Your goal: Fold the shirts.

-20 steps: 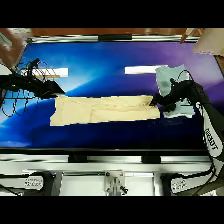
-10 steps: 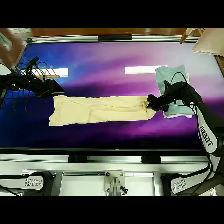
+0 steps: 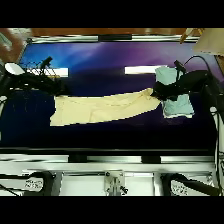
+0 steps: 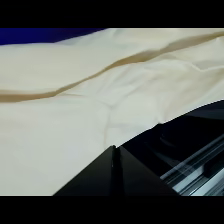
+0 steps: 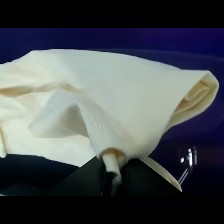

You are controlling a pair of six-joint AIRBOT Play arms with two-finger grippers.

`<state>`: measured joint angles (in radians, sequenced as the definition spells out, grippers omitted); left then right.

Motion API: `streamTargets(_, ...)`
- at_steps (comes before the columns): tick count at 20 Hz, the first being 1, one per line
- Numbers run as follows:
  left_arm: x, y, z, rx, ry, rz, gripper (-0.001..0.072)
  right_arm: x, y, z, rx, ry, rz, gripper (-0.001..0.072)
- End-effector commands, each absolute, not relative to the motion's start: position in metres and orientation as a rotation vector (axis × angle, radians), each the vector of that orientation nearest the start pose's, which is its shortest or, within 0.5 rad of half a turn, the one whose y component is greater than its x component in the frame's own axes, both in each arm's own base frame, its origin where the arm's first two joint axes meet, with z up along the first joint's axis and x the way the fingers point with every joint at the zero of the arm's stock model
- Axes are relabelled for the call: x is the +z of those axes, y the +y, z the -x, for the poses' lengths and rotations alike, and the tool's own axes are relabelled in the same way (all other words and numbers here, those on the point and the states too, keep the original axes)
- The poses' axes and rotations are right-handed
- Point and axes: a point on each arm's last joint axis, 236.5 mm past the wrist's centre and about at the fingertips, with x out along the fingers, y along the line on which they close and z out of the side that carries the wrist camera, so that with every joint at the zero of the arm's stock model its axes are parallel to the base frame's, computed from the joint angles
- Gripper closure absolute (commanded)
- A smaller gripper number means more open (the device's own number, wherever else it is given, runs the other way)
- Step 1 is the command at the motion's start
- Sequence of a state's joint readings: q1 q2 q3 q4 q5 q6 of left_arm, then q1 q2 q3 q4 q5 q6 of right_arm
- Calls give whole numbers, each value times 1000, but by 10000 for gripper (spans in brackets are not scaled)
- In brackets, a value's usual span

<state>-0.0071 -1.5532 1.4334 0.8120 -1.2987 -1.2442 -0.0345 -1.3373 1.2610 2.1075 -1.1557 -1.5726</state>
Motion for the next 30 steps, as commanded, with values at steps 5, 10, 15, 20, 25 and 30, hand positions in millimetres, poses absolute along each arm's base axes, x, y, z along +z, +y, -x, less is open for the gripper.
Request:
streamTargets(5,-7,-333,-393,-776,1258,436,670,141,107,-343,309,1145,-520,628)
streamTargets(10,-23,-435,-350,-843,1263,546,671,192,111,-294,310,1068,-554,627)
streamTargets(15,-29,-479,-320,-838,1294,606,672,219,112,-271,302,998,-588,628)
streamTargets(20,28,-414,-389,-811,1089,505,673,207,119,-280,328,1040,-565,628)
streamTargets(25,150,-237,-460,-600,781,401,673,214,206,-348,527,887,-625,628)
streamTargets(30,279,-50,-453,-287,435,457,672,180,322,-406,648,850,-692,628)
